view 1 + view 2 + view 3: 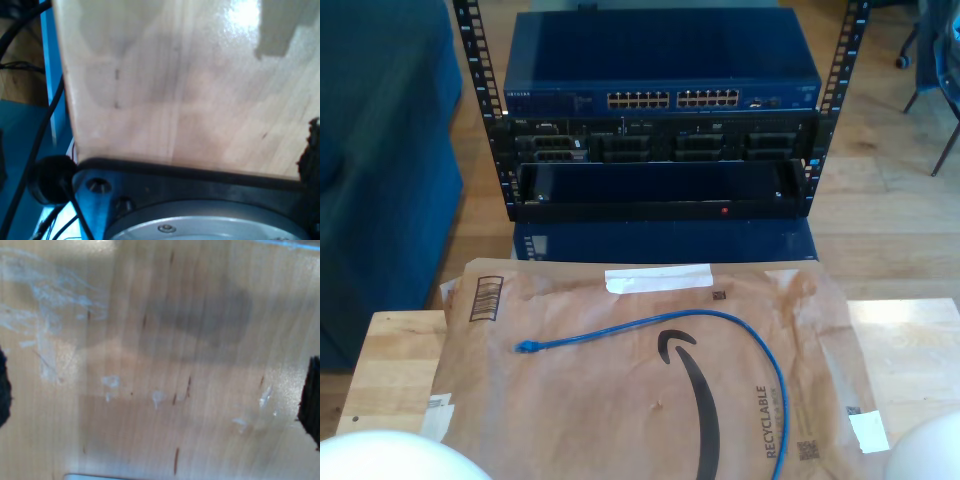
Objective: Grab the cable and plug it in
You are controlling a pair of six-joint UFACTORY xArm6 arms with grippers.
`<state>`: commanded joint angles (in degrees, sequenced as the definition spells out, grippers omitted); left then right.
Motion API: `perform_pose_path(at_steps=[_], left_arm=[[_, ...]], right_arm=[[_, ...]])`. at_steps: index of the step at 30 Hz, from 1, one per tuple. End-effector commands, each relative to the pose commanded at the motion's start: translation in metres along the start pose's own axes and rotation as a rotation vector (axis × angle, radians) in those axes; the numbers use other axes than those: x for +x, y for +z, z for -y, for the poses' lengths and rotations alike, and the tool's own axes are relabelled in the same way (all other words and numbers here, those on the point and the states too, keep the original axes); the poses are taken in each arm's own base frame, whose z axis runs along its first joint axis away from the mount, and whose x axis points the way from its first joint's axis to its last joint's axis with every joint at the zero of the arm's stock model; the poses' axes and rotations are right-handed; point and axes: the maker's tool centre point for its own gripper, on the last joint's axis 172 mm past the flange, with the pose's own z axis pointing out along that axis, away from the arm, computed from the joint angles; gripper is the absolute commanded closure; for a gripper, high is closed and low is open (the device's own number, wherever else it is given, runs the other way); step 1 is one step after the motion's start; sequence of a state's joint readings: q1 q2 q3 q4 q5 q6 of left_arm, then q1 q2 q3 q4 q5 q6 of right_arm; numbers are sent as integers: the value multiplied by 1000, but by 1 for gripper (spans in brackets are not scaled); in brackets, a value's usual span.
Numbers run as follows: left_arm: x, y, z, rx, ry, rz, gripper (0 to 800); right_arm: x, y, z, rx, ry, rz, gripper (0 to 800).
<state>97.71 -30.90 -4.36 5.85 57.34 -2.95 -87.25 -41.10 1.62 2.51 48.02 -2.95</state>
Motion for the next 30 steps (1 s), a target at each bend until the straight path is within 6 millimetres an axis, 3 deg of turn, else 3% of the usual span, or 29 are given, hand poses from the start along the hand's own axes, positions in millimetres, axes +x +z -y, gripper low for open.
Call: perform_pose_path(at_steps=[9, 11, 15, 21, 26, 30], left_arm=[[2, -3, 2, 12, 7, -4, 0], [3, -12, 4, 13, 2, -2, 0], [-3, -37, 8, 22, 1, 33, 0], [16, -91, 2, 41, 19, -27, 0], [19, -130, -13, 73, 11, -50, 0], [20, -160, -48, 109, -18, -99, 0]], right_arm=[[9, -15, 0, -2, 1, -29, 4], [13, -32, 2, 0, -2, -24, 4], [12, -66, 4, 3, 105, 20, 6], [45, -133, 14, 12, 267, -61, 7], [56, -164, 49, 18, 348, -104, 7], [60, -183, 83, 34, 400, -138, 7]])
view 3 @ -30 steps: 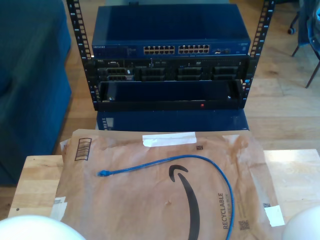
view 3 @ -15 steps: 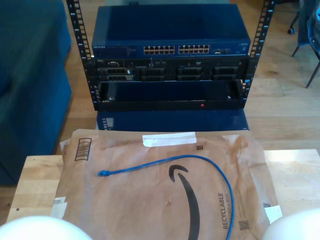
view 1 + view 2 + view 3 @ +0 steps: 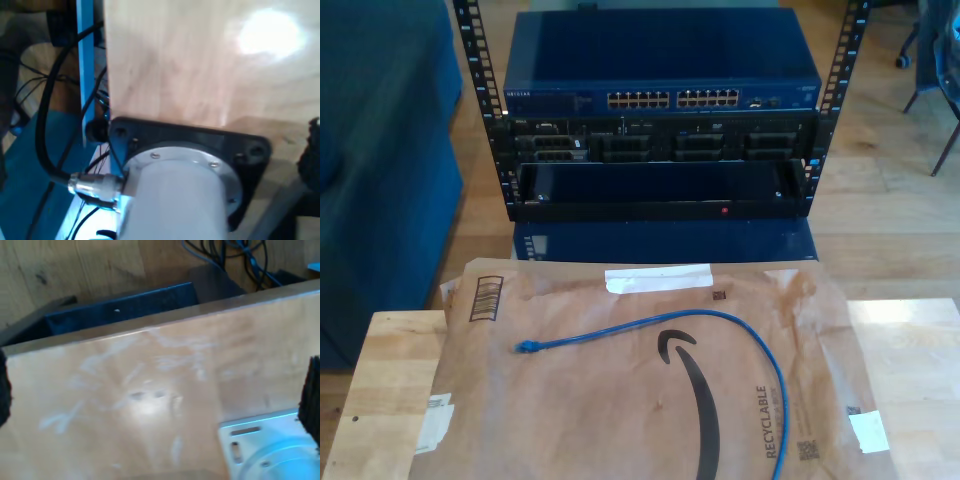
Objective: Grab the cable and plug it in
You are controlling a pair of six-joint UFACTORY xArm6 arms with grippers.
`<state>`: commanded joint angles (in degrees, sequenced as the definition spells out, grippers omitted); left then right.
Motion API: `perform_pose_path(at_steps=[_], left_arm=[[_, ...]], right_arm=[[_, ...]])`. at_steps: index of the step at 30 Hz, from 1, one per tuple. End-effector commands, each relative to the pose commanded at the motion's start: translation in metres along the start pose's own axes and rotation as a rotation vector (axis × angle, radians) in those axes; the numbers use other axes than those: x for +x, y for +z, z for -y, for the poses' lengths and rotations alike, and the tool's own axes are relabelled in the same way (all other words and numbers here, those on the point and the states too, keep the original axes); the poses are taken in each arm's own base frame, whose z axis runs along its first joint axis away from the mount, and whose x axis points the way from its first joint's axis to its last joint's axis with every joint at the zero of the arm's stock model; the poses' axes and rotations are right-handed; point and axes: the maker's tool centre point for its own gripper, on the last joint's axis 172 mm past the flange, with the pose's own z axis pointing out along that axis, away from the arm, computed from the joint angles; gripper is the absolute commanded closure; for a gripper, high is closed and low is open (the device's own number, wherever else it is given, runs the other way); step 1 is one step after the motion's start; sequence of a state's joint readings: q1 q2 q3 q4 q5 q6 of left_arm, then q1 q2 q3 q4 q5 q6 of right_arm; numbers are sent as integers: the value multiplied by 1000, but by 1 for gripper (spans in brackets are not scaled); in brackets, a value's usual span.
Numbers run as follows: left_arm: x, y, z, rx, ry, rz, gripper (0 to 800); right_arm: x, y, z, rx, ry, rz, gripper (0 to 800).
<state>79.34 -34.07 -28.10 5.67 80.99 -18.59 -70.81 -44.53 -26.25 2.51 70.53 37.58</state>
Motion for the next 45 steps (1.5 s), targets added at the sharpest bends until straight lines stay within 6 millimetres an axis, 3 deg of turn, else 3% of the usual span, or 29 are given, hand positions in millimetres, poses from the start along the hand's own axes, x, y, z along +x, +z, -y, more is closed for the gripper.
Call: perform_pose_path(at_steps=[5, 7, 11, 17, 20, 27, 34, 41, 45], left_arm=[[-7, -38, -48, 38, -18, -84, 0], [-19, -50, -68, 59, -14, -106, 0], [-46, -71, -106, 85, 17, -162, 0], [-71, -82, -145, 96, 13, -215, 0], [-80, -81, -157, 100, 10, -221, 0], [-116, -83, -183, 20, 1, -129, 0], [-149, -97, -211, -54, -42, -62, 0], [-176, -83, -222, -10, -112, -69, 0], [-186, -74, -228, 13, -148, -76, 0]], right_arm=[[-20, -22, 53, 11, 14, -7, 21], [-34, -29, 73, 25, -12, -15, 71], [-61, -47, 106, 38, -46, -14, 68], [-127, -68, 141, -22, -80, 22, 7], [-173, -74, 154, -22, -131, 23, 7], [-304, -77, 159, -30, -243, 27, 7], [-413, -75, 156, -33, -346, 34, 7], [-519, -44, 137, 21, -457, 71, 7], [-557, -21, 127, 17, -498, 75, 8]])
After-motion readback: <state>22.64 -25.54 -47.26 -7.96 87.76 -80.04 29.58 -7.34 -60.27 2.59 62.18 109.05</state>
